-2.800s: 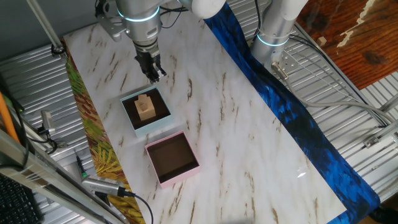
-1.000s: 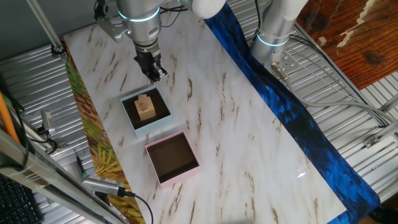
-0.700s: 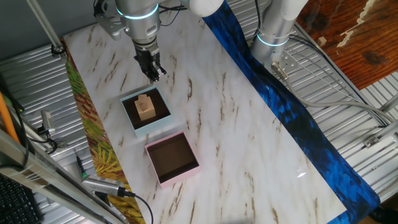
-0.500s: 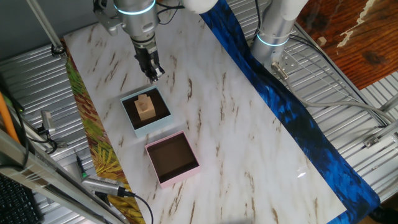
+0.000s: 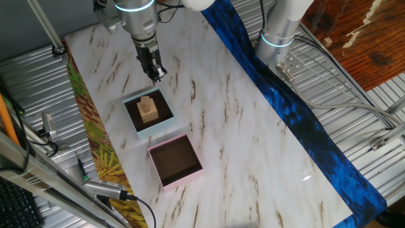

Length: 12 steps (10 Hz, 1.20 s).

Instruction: Move an object from one box to another

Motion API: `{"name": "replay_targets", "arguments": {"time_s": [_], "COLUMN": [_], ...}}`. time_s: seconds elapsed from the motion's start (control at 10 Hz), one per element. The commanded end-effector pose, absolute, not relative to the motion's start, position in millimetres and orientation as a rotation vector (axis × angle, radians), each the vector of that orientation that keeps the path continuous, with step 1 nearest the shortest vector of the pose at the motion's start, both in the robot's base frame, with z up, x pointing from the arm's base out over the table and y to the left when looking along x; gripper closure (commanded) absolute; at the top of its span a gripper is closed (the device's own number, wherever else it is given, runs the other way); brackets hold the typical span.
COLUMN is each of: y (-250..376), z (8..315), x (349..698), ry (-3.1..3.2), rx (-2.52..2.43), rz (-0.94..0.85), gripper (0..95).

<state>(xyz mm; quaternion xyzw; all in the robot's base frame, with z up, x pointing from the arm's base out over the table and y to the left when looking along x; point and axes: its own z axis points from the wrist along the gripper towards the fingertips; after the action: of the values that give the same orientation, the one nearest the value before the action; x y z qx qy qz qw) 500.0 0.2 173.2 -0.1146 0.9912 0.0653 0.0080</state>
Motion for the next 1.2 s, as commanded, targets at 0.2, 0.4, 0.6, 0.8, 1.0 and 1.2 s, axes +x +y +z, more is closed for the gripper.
{"name": "replay_targets", "arguments": {"time_s": [0.2,0.4,0.6,0.8,1.0,1.2], "y": [0,0,-1,-7,-14,-24], "z": [175,176,179,182,180,172], "x": [500,501,510,532,549,562], "ry": [2.905,2.827,2.746,2.674,2.629,2.586], "rx": [-1.185,-1.38,-1.539,-1.651,-1.716,-1.775], "rz": [0.064,0.003,-0.01,-0.009,-0.002,0.0], "gripper": [95.0,95.0,95.0,95.0,95.0,95.0]}}
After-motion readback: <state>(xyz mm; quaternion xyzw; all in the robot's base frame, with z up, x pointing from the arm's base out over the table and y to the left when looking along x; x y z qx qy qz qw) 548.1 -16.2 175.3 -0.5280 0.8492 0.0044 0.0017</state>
